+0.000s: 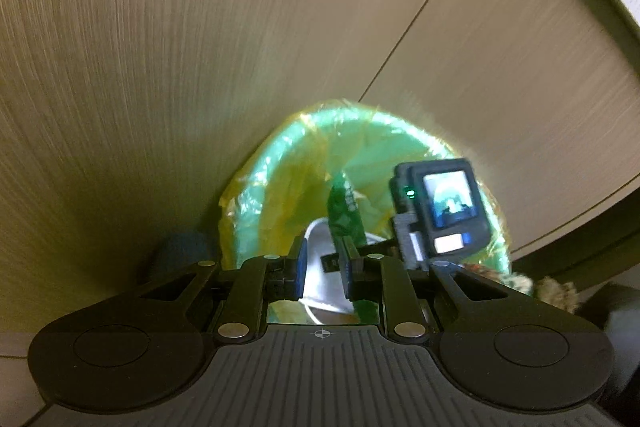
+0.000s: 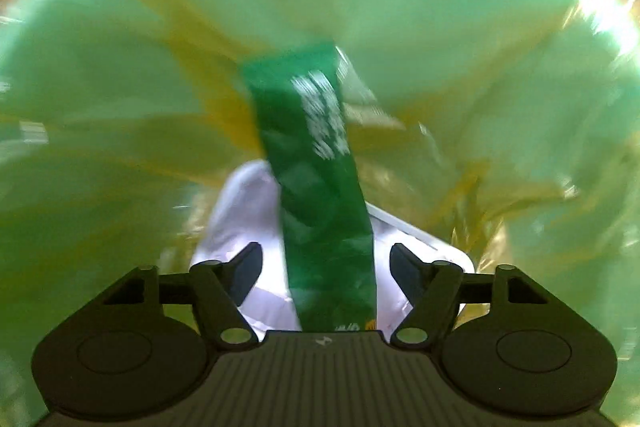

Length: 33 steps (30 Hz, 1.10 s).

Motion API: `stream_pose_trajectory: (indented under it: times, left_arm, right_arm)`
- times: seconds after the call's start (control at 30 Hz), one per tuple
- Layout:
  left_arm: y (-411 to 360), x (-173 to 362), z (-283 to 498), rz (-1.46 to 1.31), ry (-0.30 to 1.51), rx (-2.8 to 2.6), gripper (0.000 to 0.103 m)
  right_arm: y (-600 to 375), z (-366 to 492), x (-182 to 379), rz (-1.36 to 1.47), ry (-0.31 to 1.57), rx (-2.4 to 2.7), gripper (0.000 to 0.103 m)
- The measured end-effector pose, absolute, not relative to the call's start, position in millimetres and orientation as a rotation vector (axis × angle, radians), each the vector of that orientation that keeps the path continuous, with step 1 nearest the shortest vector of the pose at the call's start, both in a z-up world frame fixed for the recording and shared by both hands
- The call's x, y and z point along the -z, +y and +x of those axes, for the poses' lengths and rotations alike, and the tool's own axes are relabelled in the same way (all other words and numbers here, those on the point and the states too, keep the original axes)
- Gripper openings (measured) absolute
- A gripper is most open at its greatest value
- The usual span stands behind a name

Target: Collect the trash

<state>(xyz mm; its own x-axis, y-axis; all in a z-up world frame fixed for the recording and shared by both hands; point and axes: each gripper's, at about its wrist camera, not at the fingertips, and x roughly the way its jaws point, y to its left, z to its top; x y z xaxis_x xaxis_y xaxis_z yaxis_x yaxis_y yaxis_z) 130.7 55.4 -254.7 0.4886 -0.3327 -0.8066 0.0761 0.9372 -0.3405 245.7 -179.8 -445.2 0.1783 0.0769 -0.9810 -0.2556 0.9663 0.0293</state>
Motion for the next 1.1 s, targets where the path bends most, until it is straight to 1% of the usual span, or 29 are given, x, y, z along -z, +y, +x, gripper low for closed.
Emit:
stream_pose_trajectory:
  times: [0.03,0.1,0.13,0.27,0.43,0.53,0.57,0.63,0.7,0.83,1.07,1.1]
  left_arm:
    - [56.1,255.8,130.8,-0.276,1.035,0.251,0.020]
    - [58.1,257.2,131.3,-0.284,1.032,0.250,0.020]
    - [58.7,257.1,131.0,-0.288,1.031,0.248,0.020]
    - [59.1,258.3,130.3,-0.294,1.033,0.249,0.020]
    - [56.3,262.4,130.5,-0.300,1.047,0.264,0.020]
    - [55.4,261.0,128.9,-0.296,1.041,0.266,0.020]
    - [55.2,260.0,128.6,-0.295,1.037,0.265,0.020]
    - [54.9,258.5,128.7,-0.291,1.029,0.261,0.020]
    - [55.7,258.3,128.9,-0.289,1.024,0.259,0.020]
    - [55.1,259.0,128.3,-0.285,1.029,0.258,0.020]
    - [50.8,240.0,119.3,-0.278,0.972,0.276,0.020]
    - [50.3,237.2,118.2,-0.279,0.963,0.275,0.020]
  right_arm:
    - [-181.8,246.8,452.5,-0.144,1.392,-0.228,0.047]
    - [-190.7,245.7,456.6,-0.091,1.419,-0.223,0.034]
    - [-196.7,243.5,449.7,-0.055,1.401,-0.226,0.031]
    - [-222.6,230.3,394.9,0.072,1.250,-0.214,0.030]
    - [-240.2,189.6,320.8,0.086,0.969,-0.286,0.030]
    - [-240.7,178.0,298.1,0.043,0.840,-0.317,0.030]
    - [-240.2,177.1,295.3,0.047,0.827,-0.333,0.031]
    - [-242.2,179.7,297.2,0.062,0.861,-0.354,0.034]
    - [-246.2,180.6,301.3,0.049,0.895,-0.334,0.048]
    - [-257.2,175.3,301.9,0.007,0.888,-0.286,0.049]
    - [-264.9,156.8,252.3,-0.041,0.775,-0.261,0.049]
    - [-263.4,154.5,247.5,-0.061,0.780,-0.264,0.054]
